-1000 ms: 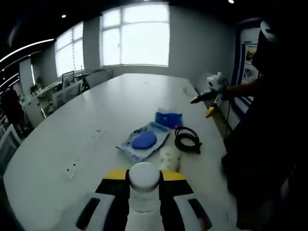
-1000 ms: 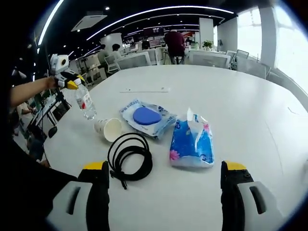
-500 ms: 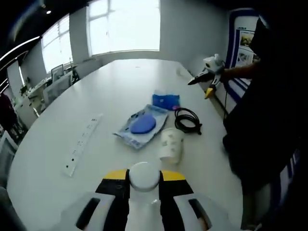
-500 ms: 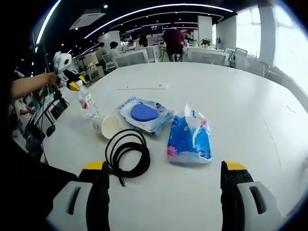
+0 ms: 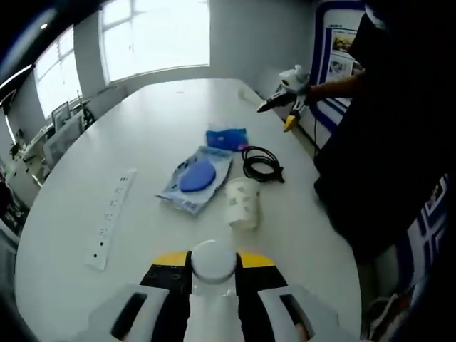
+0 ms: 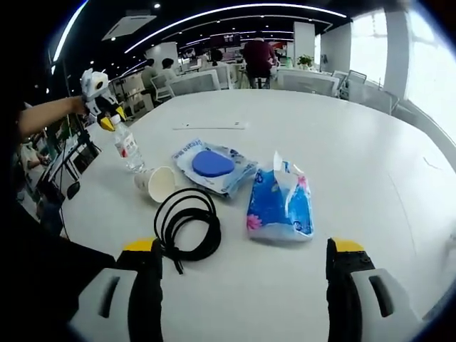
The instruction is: Arrange the tabletop items into an orderly group along one side of the table until the central work area is clear of visible clutter.
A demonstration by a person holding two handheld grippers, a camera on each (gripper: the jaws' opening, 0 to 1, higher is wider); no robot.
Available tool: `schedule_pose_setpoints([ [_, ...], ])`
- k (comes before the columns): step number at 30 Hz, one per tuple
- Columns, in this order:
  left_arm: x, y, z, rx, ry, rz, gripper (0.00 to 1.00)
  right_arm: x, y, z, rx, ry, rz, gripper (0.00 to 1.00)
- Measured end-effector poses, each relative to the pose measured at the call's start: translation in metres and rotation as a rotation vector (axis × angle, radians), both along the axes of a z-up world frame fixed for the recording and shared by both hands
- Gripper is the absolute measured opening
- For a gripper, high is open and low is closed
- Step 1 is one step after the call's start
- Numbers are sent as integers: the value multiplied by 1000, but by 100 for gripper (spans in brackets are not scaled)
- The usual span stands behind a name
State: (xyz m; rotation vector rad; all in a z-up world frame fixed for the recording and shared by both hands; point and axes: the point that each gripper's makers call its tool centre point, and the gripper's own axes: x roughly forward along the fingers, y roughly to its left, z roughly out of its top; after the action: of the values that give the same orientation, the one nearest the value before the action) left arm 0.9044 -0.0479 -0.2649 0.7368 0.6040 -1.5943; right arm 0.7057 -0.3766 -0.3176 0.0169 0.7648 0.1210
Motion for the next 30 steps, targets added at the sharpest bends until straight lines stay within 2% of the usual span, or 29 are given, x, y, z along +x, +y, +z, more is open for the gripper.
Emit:
schedule_pose_setpoints([
  [9, -6, -4, 5, -12, 11, -8, 22, -1, -4, 1, 4, -10, -11, 92],
  [12, -7, -8, 14, -62, 32, -2, 22, 1, -4, 2, 6, -15, -10, 92],
  [15, 2, -6, 22, -86, 20, 23, 31, 4, -4, 3, 9, -20, -3, 92],
  [18, 3, -5, 28, -102, 24, 44, 33, 6, -4, 4, 12, -30, 5, 92],
  [23, -2, -6, 39, -170, 95, 158, 35, 10, -2, 8, 30, -49, 13, 92],
  [25, 1, -4, 42, -197, 84, 184, 36, 12, -1, 10, 36, -56, 12, 92],
  [27, 4, 2, 43, -199, 79, 253, 40, 15, -2, 13, 56, -73, 10, 93],
  [30, 8, 8, 48, -219, 28, 319, 47, 18, -3, 15, 66, -87, 10, 93],
])
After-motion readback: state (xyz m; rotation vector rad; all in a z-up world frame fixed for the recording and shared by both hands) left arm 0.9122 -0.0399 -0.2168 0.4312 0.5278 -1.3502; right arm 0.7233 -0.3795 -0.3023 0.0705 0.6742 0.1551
